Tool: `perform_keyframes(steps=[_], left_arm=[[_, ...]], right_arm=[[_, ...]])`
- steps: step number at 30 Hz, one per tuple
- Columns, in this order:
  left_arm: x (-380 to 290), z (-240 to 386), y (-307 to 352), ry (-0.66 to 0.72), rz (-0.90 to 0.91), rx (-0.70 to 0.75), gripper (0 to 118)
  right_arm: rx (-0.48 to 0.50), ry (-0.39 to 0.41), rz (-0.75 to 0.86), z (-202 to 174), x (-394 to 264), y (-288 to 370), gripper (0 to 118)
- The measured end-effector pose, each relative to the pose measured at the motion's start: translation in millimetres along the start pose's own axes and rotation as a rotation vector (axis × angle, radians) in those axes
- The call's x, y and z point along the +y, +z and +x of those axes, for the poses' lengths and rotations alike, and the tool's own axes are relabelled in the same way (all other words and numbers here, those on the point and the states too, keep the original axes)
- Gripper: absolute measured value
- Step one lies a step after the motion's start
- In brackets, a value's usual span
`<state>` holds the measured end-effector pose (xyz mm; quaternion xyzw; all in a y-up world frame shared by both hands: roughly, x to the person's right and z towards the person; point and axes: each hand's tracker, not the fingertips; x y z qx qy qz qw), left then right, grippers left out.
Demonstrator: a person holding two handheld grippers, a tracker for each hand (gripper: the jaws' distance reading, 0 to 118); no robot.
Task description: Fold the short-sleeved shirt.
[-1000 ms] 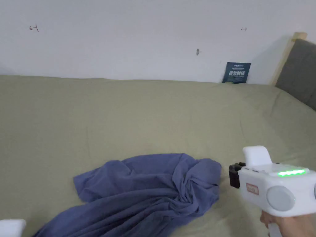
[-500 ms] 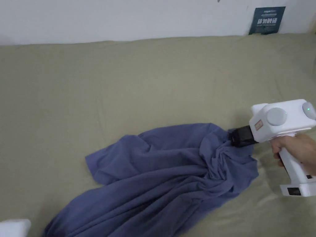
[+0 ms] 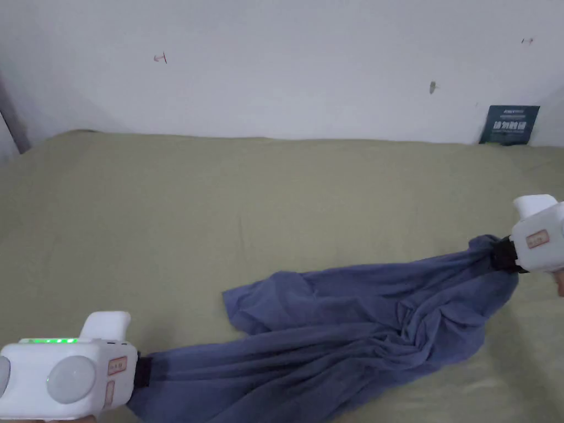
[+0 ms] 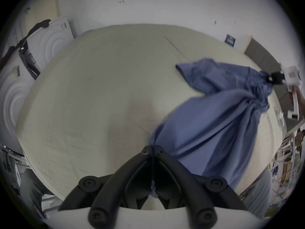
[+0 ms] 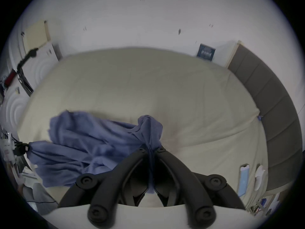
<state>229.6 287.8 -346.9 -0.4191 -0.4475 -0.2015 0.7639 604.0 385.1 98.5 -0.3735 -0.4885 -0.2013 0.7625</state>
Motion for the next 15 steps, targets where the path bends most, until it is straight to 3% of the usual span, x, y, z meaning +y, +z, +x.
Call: perform_keyframes(steps=[7,15], left_arm=[[62,2,117,-0.108,0.235,0.204,0],[127,-13,202,-0.079,0.379,0.27,0]], right_arm=[[0.034,-0.085,0.212,57,9,142,6],[0.062,-0.145,0.35,86,22,234,6]])
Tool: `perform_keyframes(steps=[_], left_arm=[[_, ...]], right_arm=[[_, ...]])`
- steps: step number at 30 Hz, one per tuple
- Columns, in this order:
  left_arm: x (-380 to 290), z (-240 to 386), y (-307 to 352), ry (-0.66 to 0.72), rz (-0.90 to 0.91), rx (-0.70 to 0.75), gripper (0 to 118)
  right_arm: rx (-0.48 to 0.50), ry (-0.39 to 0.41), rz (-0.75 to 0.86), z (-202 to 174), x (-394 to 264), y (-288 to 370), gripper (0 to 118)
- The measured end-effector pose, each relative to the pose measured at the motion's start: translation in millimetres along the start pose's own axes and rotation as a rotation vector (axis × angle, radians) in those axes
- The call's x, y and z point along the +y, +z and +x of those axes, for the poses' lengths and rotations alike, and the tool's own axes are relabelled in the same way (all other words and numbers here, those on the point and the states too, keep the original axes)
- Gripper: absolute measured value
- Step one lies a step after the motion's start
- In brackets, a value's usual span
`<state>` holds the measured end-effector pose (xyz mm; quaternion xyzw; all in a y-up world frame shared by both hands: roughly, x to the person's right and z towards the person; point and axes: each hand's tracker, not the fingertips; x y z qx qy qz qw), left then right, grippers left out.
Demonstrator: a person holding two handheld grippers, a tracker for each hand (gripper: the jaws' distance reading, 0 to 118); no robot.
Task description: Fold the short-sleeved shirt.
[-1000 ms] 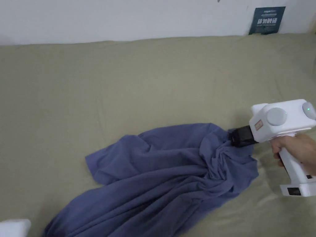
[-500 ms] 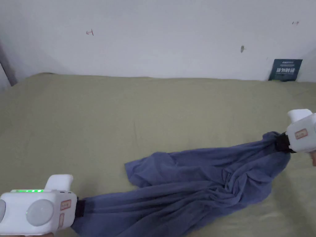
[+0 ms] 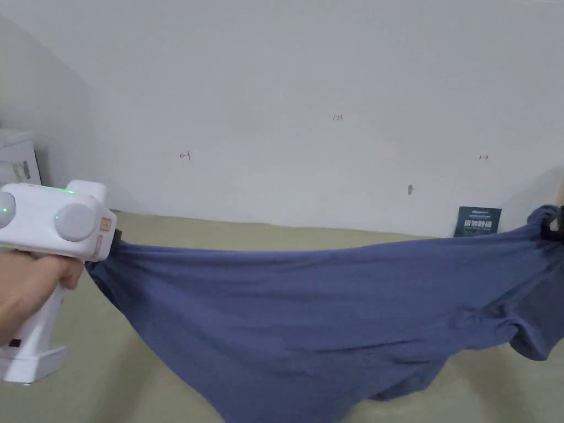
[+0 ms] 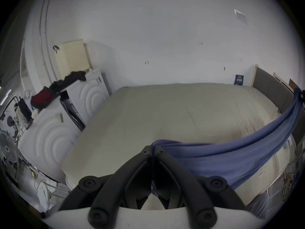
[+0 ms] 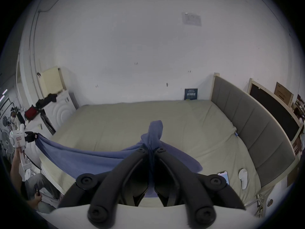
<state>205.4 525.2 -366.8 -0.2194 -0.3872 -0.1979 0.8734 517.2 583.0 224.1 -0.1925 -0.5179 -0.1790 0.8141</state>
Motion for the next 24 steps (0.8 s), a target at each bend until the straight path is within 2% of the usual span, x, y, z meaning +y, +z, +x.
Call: perform_keyframes(steps=[3,8,12,17,21,24], left_arm=[[25,-7,14,0.017,0.036,0.009,0],[56,-11,25,0.025,0.079,0.043,0],[78,-11,25,0.033,0.095,0.075,0],[101,-14,9,0.091,0.094,0.088,0],[117,-6,-11,-0.001,0.116,0.174,0],[132,-6,-27,0.021,0.127,0.185,0]], right_arm=[[0.006,-0.011,0.045,3,15,17,6],[-0.022,0.03,0.087,-16,34,31,6],[-0.028,0.02,0.111,-27,52,26,6],[-0.056,0.03,0.108,-40,75,-1,6],[-0.067,0.041,0.107,-55,91,-29,6],[-0.088,0.074,0.118,-69,104,-49,6]])
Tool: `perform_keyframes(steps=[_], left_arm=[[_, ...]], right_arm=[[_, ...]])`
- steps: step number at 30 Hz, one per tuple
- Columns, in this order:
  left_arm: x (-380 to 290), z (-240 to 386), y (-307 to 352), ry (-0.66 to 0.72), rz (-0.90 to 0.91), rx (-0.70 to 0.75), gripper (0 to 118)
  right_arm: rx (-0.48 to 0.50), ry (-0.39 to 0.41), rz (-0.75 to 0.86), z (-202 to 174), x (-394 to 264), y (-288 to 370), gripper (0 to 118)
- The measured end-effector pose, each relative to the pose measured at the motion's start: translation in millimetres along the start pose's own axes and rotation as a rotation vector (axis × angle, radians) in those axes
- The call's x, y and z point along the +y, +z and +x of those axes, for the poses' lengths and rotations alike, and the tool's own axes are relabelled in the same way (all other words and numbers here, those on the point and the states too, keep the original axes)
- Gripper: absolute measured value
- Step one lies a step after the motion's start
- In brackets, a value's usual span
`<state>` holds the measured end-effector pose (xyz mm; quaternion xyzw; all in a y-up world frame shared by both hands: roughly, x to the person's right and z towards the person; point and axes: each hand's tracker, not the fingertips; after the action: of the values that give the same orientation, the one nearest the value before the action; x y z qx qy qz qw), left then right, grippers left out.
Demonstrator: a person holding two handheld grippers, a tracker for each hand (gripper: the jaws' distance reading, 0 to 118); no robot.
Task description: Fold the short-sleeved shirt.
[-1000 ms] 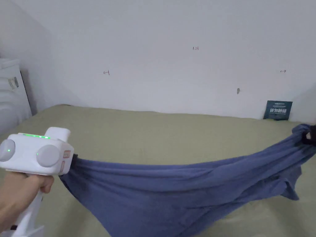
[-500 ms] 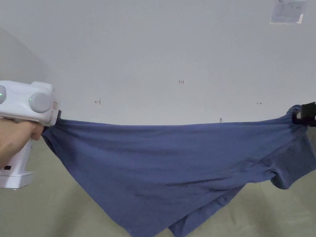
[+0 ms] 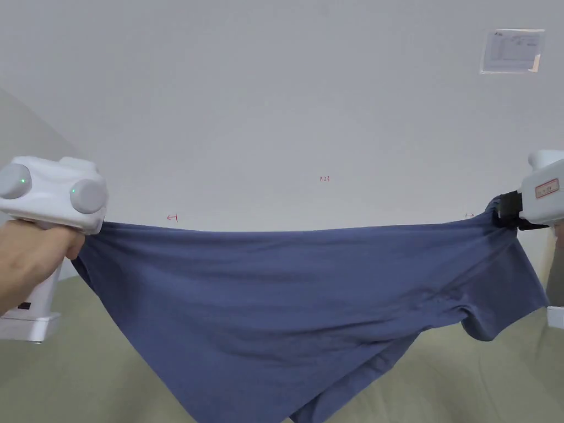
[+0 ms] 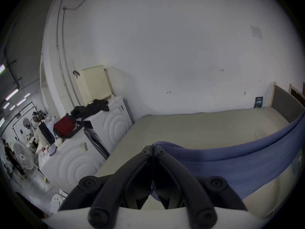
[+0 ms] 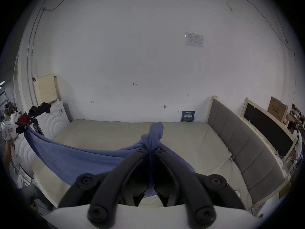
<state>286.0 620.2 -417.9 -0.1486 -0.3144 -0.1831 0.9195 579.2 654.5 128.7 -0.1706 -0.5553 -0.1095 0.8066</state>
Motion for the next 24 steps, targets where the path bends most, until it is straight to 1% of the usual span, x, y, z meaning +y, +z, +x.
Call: perform_keyframes(steps=[8,12,14,17,20,22,23,24], left_arm=[[40,22,-58,0.029,0.036,0.055,0],[51,41,-95,0.034,0.038,0.067,0],[50,51,-111,0.042,0.045,0.069,0],[41,70,-138,0.008,0.031,0.088,0],[18,82,-161,0.027,-0.005,0.068,0],[-7,89,-176,0.0,-0.04,0.046,0],[-21,93,-182,-0.013,-0.077,0.041,0],[-38,98,-187,-0.02,-0.113,0.025,0]], right_arm=[[-0.022,-0.002,0.044,-22,36,-70,6],[-0.031,0.005,0.032,-30,40,-114,6],[-0.037,-0.005,0.024,-34,35,-135,6],[-0.037,-0.012,0.0,-38,23,-169,6],[-0.039,-0.011,-0.032,-43,-1,-194,6],[-0.037,0.004,-0.08,-45,-26,-207,6],[-0.035,0.001,-0.098,-46,-38,-210,6],[-0.032,-0.019,-0.126,-42,-53,-214,6]])
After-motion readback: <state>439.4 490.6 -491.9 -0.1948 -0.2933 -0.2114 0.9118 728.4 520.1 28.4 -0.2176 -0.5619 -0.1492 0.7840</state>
